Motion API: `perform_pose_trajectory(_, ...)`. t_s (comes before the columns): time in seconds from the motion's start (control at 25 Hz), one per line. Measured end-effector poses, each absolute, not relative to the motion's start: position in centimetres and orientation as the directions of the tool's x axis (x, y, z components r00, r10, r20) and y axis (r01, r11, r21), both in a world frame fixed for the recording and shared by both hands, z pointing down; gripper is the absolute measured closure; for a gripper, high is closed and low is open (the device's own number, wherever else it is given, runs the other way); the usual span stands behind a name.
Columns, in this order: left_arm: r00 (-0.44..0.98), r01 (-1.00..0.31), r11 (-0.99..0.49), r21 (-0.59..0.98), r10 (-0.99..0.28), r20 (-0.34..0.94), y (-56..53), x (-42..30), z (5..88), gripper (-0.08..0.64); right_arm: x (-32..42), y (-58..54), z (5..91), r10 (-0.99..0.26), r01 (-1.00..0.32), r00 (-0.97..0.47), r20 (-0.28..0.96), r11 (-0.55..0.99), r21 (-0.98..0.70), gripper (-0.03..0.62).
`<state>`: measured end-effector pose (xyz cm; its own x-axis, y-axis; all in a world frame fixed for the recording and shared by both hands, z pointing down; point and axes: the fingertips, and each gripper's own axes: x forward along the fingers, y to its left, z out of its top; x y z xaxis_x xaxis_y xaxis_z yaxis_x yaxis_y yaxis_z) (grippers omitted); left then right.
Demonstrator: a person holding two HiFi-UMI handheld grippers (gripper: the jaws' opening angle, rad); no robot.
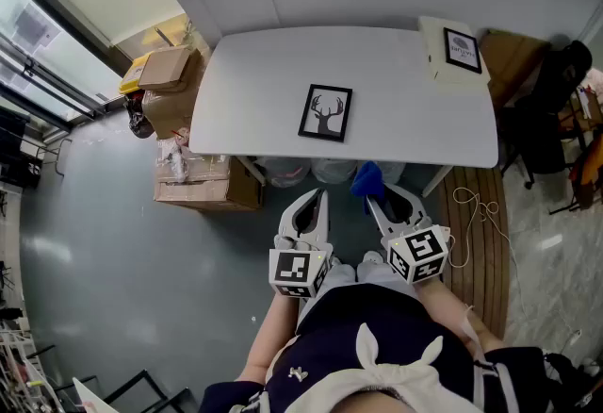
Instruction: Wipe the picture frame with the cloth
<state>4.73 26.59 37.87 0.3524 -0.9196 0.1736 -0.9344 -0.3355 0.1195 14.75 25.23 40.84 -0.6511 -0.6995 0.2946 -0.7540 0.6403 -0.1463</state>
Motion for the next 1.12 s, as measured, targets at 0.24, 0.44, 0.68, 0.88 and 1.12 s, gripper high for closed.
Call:
perform_pose_trajectory(0.24, 0.371, -0.927, -0.351, 0.134, -0.912, 0.176, 27.5, 2.7, 38.8, 0.555, 12.5, 26.3, 40.7, -0.709, -0.752, -0.656, 0.258, 0.643, -0.147, 0.494)
perform_pose_trajectory(0.44, 0.394, -0.918, -0.374, 0.132, -0.902, 0.18, 27.9, 1.7, 39.8, 0.557, 11.3, 26.8, 41.3, -0.718, -0.757, -0.651, 0.247, 0.639, -0.138, 0.494)
perform_pose_trajectory(0.68, 0.422, -0.905, -0.393, 0.164, -0.88, 0.219, 27.7, 1.7, 42.1, 0.557, 10.7, 26.4, 42.9, -0.714, -0.763, -0.643, 0.277, 0.627, -0.156, 0.494)
perform_pose_trajectory(0.88, 0.43, -0.902, -0.403, 0.156, -0.872, 0.234, 24.8, 1.0, 42.4, 0.557, 10.5, 23.2, 43.5, -0.719, -0.772, -0.633, 0.287, 0.614, -0.166, 0.494)
perform_pose_trajectory(1.12, 0.452, -0.892, -0.434, 0.128, -0.852, 0.265, 21.2, 0.2, 42.5, 0.557, 9.8, 18.3, 43.7, -0.713, -0.769, -0.635, 0.298, 0.619, -0.158, 0.494)
